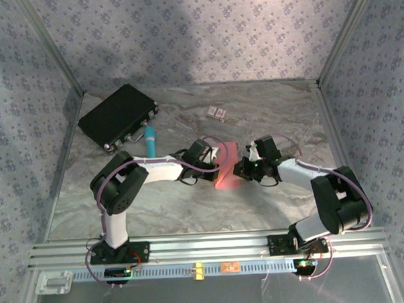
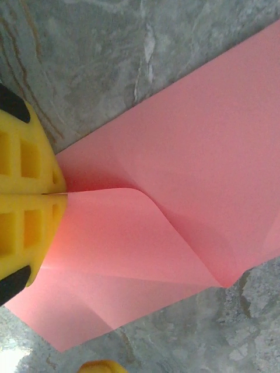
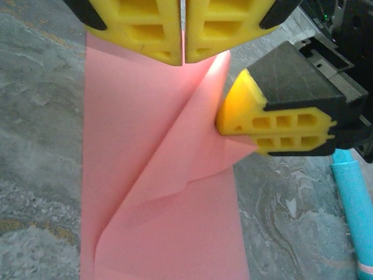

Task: Fold a paper plane with a square sheet of paper (pick it up from the middle)
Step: Fold the triangle a second time at the center of the table.

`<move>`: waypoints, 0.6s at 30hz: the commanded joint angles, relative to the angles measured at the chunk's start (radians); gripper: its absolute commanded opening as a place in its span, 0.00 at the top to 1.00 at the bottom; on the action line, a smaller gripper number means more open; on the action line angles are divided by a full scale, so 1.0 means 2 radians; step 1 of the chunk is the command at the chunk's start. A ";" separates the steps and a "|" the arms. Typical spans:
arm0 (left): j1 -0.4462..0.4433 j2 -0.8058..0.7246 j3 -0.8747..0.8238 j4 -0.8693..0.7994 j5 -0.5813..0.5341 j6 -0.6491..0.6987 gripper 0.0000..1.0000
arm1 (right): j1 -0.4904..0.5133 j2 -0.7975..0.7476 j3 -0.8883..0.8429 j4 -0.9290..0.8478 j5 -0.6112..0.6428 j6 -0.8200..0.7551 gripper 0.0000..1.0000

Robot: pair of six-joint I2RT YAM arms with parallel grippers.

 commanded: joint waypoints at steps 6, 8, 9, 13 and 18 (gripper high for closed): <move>-0.020 0.004 -0.007 -0.022 -0.008 -0.044 1.00 | -0.001 -0.007 -0.022 0.043 -0.016 0.034 0.95; -0.020 0.004 -0.011 -0.015 -0.007 -0.048 1.00 | 0.000 -0.004 -0.027 0.062 -0.020 0.045 0.97; -0.021 0.005 -0.009 -0.015 -0.006 -0.046 1.00 | 0.001 0.001 -0.030 0.077 -0.027 0.053 0.97; -0.020 0.002 -0.008 -0.018 -0.012 -0.040 1.00 | 0.007 0.018 -0.029 0.108 -0.035 0.068 0.99; -0.021 0.000 -0.011 -0.018 -0.015 -0.039 1.00 | 0.007 0.032 -0.027 0.134 -0.041 0.081 1.00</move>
